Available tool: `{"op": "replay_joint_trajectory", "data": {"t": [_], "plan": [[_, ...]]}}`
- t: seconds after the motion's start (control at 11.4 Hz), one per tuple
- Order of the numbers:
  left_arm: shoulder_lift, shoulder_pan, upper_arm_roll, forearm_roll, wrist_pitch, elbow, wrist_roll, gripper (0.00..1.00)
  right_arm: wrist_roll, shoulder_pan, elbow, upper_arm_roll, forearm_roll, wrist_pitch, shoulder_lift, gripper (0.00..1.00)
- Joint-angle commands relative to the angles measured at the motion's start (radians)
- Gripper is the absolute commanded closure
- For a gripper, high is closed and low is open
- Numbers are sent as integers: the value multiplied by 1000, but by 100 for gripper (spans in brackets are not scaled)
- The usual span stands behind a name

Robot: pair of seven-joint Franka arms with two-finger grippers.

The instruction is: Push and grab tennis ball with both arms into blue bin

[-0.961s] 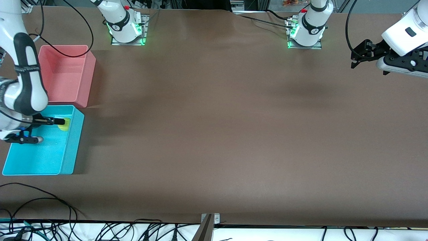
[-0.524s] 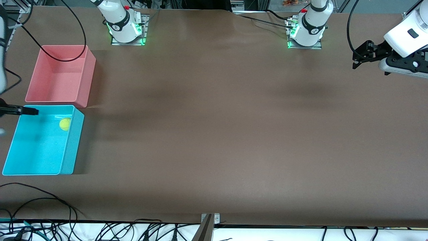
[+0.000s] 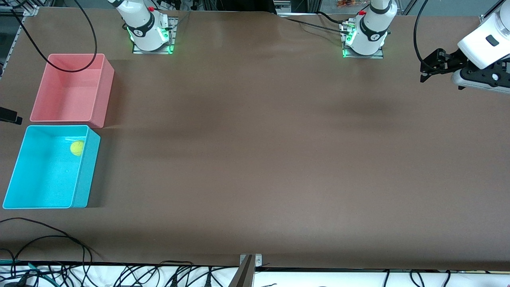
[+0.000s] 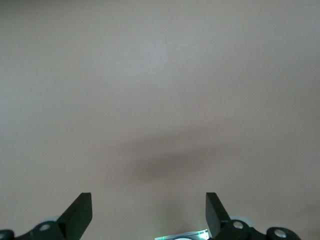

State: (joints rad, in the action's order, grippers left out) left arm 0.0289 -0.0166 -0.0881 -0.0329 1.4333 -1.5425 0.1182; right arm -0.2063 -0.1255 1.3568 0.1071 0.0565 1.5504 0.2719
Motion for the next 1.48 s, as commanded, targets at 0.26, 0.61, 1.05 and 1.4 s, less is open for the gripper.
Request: {"op": "replay_joint_trajectory", "data": {"t": [0.26,0.61,1.05,1.4], "plan": [[3,1,-4,-15,-14,1,-12,0,199,162,252,39,-50,53,-249,0],[0,3,-2,-19,-14,2,-11,0,208,144,254,22,-52,42,-260,0],[0,1,-4,-21,-14,2,-11,0,212,119,277,-6,-50,48,-284,0],[-1,1,-5,-21,-14,2,-11,0,212,119,297,-6,-50,45,-304,0]]}}
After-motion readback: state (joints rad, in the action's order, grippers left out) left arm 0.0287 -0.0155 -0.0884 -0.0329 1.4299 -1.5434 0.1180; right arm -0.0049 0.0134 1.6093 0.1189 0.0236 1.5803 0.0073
